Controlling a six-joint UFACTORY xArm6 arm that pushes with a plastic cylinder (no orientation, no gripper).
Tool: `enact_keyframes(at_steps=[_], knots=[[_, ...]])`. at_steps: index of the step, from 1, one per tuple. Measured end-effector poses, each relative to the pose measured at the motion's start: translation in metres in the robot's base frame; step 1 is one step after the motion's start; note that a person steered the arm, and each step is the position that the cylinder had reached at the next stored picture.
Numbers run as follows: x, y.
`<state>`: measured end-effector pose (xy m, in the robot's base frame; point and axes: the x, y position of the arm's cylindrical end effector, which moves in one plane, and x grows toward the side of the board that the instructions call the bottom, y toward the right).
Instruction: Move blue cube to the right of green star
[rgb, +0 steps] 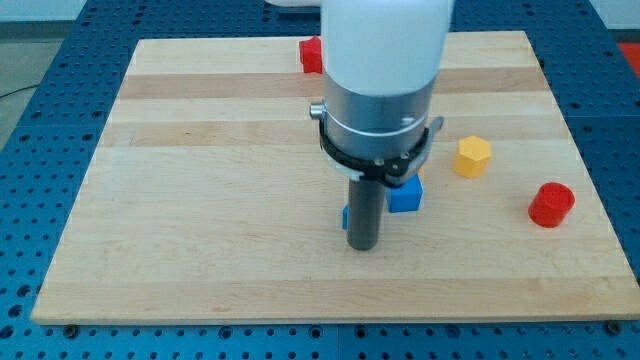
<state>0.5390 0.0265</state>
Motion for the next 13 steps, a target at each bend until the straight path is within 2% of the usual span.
enact_keyframes(at_steps=[2,3,4,5,6,8,9,11,13], knots=[[-0.046,0.0],[-0.051,0.0],[-0.027,0.0],[0.002,0.04],[0.003,0.095],[-0.005,0.015],[-0.021,0.013],[-0.027,0.082],[-0.061,0.098]])
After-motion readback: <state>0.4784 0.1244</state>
